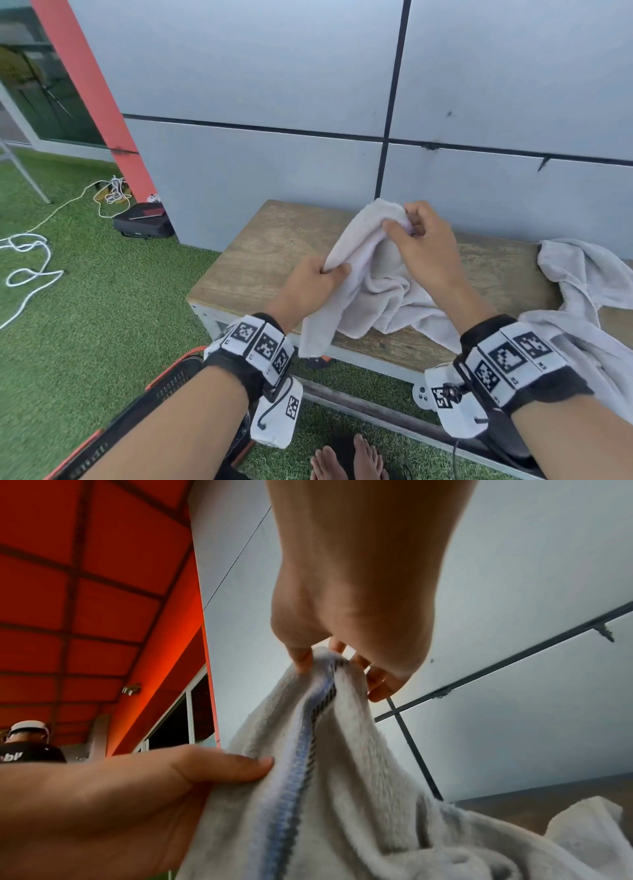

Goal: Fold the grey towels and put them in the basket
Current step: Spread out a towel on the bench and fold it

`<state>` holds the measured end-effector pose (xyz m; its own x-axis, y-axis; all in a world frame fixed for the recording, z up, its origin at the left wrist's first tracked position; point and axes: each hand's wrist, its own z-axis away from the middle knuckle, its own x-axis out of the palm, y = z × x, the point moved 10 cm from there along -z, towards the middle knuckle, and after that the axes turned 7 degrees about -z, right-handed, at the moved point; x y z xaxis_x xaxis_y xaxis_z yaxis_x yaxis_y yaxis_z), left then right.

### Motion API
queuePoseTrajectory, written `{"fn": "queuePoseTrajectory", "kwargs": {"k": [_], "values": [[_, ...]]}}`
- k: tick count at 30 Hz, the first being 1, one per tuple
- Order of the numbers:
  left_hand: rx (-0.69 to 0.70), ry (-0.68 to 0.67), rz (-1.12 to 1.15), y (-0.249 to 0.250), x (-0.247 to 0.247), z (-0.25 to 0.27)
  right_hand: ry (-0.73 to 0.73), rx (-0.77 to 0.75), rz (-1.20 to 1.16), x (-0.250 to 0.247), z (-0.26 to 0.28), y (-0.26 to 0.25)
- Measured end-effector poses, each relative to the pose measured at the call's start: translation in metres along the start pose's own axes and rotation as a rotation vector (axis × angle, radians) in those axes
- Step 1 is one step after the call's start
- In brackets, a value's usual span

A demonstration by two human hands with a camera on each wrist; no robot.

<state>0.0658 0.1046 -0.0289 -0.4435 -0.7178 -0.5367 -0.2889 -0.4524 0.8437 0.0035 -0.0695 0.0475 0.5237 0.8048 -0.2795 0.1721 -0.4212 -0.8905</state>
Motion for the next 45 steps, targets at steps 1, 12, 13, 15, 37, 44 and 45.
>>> {"fn": "queuePoseTrajectory", "kwargs": {"k": [1, 12, 13, 15, 37, 44, 45], "values": [[0.017, 0.01, 0.01, 0.005, -0.001, 0.001, -0.058, 0.033, -0.005, 0.003, 0.001, 0.004], [0.136, -0.019, 0.002, 0.025, 0.024, -0.006, -0.101, 0.079, -0.042, -0.007, 0.015, 0.014], [0.123, -0.013, -0.033, 0.02, 0.023, -0.006, -0.071, 0.069, -0.048, -0.014, 0.016, 0.015], [0.093, 0.0, -0.112, 0.006, 0.018, -0.007, 0.024, 0.057, -0.075, -0.033, 0.015, 0.022], [-0.062, -0.161, -0.171, -0.048, 0.057, -0.006, -0.168, 0.28, 0.566, -0.06, 0.061, 0.163], [0.007, -0.271, -0.297, -0.046, 0.102, -0.007, -0.457, 0.323, 0.394, -0.012, 0.07, 0.162], [0.009, -0.263, -0.271, -0.048, 0.102, -0.009, -0.451, 0.297, 0.361, -0.012, 0.068, 0.159]]}}
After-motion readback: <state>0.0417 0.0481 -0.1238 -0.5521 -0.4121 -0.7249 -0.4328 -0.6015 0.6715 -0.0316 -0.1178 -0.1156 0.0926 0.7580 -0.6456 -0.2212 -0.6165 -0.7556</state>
